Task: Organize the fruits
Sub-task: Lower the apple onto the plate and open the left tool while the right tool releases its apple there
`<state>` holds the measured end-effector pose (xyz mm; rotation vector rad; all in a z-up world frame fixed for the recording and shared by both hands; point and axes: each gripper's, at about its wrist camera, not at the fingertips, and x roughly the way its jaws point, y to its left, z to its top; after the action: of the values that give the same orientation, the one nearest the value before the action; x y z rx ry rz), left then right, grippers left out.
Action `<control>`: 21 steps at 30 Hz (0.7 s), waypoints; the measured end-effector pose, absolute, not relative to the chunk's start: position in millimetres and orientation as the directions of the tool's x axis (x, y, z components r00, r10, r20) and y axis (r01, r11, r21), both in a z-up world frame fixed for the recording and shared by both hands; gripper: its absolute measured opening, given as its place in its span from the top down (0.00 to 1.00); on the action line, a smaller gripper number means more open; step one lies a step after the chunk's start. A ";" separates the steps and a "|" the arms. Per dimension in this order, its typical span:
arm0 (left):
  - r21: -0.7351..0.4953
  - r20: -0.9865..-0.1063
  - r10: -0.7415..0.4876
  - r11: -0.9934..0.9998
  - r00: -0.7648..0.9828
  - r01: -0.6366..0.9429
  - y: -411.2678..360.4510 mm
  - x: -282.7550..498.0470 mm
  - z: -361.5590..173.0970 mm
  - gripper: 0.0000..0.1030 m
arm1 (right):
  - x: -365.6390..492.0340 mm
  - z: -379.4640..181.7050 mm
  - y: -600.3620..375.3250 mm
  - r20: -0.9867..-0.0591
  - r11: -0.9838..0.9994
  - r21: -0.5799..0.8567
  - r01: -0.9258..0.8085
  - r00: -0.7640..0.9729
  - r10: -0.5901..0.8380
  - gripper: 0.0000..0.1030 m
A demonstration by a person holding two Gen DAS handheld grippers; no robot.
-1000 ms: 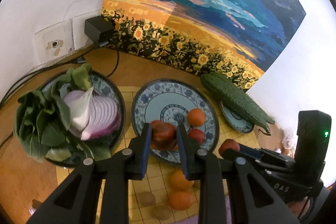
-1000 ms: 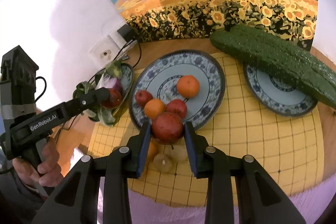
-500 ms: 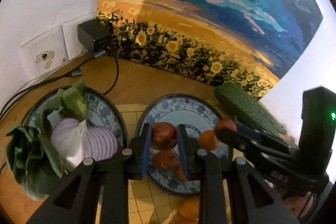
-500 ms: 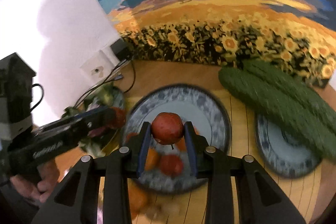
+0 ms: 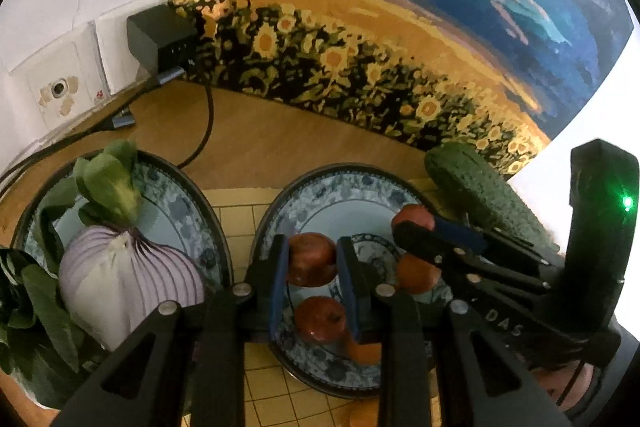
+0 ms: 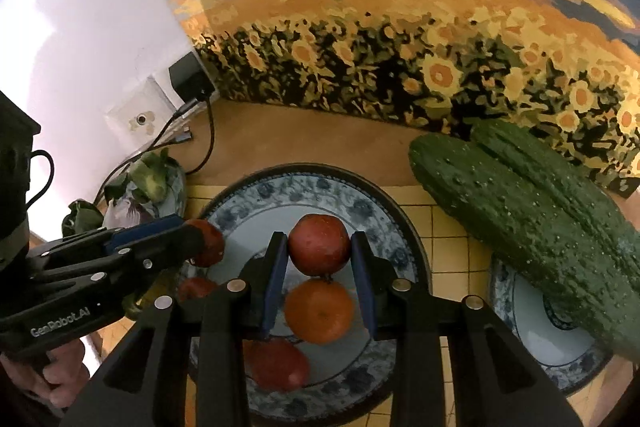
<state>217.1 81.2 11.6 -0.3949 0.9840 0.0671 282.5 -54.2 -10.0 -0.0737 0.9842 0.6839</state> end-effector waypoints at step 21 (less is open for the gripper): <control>-0.277 -0.831 -0.117 0.935 0.544 -0.223 76.9 220.0 6.3 0.75 | 274.1 -9.3 -73.9 -0.799 0.824 0.191 -0.533 0.404 0.446 0.68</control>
<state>220.0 76.9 6.3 -0.3740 0.9996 0.0648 274.1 -73.9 -9.3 -0.0998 0.9755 0.6195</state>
